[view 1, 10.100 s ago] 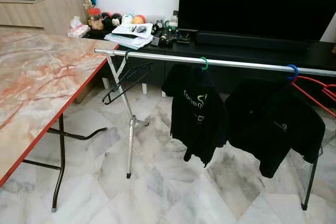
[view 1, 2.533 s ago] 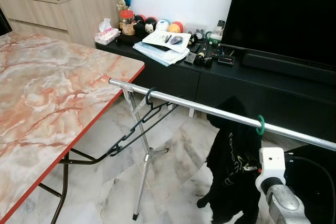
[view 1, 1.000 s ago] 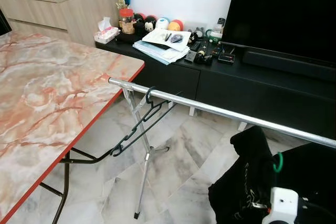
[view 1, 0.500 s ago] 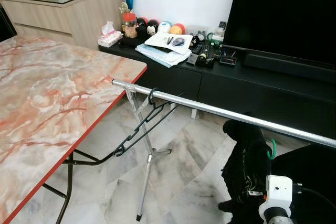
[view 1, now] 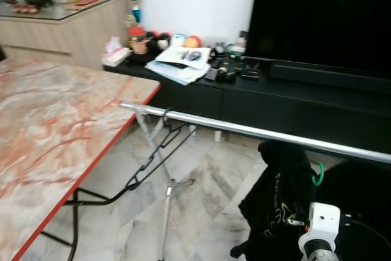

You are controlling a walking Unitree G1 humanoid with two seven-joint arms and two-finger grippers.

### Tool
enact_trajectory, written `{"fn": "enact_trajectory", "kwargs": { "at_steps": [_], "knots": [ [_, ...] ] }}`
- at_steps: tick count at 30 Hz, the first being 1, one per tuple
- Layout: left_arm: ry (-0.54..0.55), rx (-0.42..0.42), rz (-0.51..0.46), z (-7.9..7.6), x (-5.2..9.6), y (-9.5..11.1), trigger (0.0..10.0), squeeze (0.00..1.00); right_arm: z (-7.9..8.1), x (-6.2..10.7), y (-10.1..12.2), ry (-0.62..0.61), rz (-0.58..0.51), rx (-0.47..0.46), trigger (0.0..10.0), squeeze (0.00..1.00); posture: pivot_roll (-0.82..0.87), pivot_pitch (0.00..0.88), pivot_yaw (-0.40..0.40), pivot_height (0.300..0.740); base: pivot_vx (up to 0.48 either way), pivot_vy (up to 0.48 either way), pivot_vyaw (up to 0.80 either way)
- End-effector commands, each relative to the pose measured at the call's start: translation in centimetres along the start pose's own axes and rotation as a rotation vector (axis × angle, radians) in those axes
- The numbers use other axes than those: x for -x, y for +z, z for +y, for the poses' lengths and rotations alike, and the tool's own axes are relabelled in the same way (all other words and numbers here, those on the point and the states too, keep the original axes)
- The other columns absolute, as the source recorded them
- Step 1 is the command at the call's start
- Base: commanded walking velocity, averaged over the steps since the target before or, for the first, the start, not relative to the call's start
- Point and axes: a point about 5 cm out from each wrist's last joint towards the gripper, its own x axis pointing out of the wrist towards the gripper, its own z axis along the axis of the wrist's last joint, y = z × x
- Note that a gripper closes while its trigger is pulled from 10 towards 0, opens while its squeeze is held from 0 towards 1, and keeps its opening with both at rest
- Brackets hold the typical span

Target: Hang hanger

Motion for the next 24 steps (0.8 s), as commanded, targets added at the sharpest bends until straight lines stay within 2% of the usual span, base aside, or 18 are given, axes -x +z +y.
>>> {"fn": "enact_trajectory", "kwargs": {
  "at_steps": [1,7,9,11,15,18,24],
  "knots": [
    [-0.018,-0.012,-0.025,-0.4,-0.1,0.6,10.0,0.0,0.1,-0.4,0.8,-0.009,-0.04,-0.013,10.0,0.0,0.05,0.005,0.061,0.74,0.0,0.0,-0.8],
    [-0.016,-0.061,-0.008,0.0,-0.1,0.4,10.0,0.0,0.6,-0.5,0.9,-0.006,-0.047,-0.016,10.0,0.0,0.06,0.001,0.075,0.74,0.0,0.0,-0.8],
    [-0.001,-0.079,-0.003,0.2,0.0,0.3,10.0,0.0,0.8,-0.5,0.9,-0.006,-0.048,-0.019,10.0,0.0,0.06,0.0,0.078,0.74,0.0,-0.401,-0.8],
    [0.008,-0.073,0.004,0.4,0.0,0.2,10.0,0.0,1.0,-0.5,0.9,-0.004,-0.049,-0.022,10.0,0.0,0.06,0.001,0.077,0.74,0.0,-0.48,-0.8],
    [0.022,-0.04,0.011,0.7,0.1,-0.1,10.0,0.0,1.6,-0.5,0.7,0.014,-0.044,-0.023,10.0,0.0,0.08,0.002,0.07,0.74,0.0,0.0,-0.8],
    [0.028,-0.032,0.02,1.1,0.3,-0.6,10.0,0.0,2.0,-0.7,1.1,0.029,-0.065,-0.024,10.0,0.0,0.08,0.009,0.069,0.74,0.0,0.0,-0.15],
    [0.022,-0.03,0.026,1.0,0.4,-1.0,10.0,0.0,2.0,-0.8,1.4,0.029,-0.076,-0.026,10.0,0.0,0.08,0.02,0.067,0.74,0.0,0.0,0.0]
  ]
}}
